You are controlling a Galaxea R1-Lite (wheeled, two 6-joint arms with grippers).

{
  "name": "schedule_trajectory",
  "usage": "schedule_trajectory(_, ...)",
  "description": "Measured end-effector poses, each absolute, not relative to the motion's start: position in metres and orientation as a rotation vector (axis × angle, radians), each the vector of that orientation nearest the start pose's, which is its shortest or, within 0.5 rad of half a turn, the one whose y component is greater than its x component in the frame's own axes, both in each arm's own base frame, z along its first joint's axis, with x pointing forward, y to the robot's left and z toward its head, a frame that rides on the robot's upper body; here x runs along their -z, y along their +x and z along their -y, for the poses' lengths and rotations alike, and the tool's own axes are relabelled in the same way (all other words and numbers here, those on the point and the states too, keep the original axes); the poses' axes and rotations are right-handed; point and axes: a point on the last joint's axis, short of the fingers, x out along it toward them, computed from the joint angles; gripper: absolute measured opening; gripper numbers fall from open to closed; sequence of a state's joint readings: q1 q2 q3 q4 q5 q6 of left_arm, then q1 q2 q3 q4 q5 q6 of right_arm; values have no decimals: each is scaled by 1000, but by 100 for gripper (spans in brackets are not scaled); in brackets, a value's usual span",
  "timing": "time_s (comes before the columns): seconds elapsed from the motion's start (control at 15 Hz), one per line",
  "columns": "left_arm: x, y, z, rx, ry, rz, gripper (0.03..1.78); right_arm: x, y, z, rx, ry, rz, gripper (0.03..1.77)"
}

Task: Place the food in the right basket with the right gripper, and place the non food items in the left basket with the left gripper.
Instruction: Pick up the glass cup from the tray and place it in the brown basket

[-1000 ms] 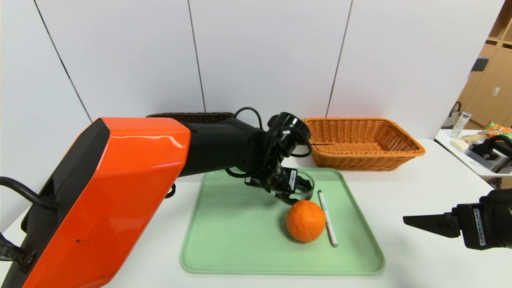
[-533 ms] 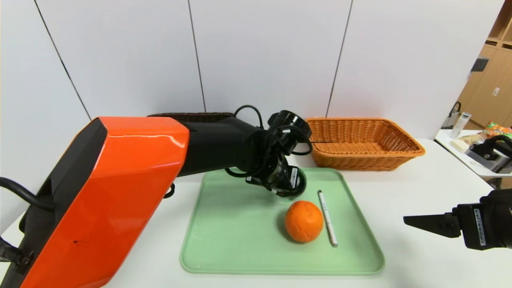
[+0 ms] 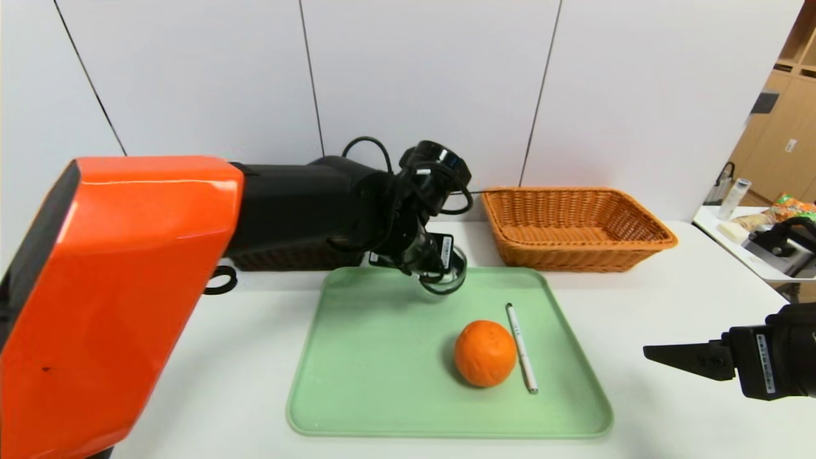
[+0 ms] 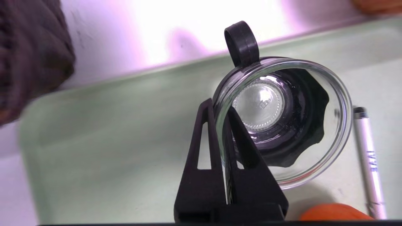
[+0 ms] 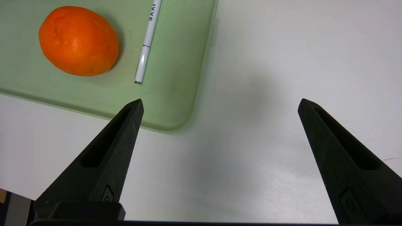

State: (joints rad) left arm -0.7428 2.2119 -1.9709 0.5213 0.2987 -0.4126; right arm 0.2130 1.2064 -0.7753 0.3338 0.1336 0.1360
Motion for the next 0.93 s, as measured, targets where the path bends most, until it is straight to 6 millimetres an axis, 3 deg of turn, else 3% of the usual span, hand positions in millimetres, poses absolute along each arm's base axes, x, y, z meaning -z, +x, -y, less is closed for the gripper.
schedule_trajectory(0.47, -268, 309, 257, 302, -30, -607, 9, -207, 151, -36, -279, 97, -779, 170)
schedule_trajectory(0.73, -289, 326, 209, 223, 7, -542, 9, -207, 150, -36, -283, 94, -776, 170)
schedule_trajectory(0.93, -290, 352, 172, 142, 17, -504, 9, -207, 150, -37, -286, 93, -775, 170)
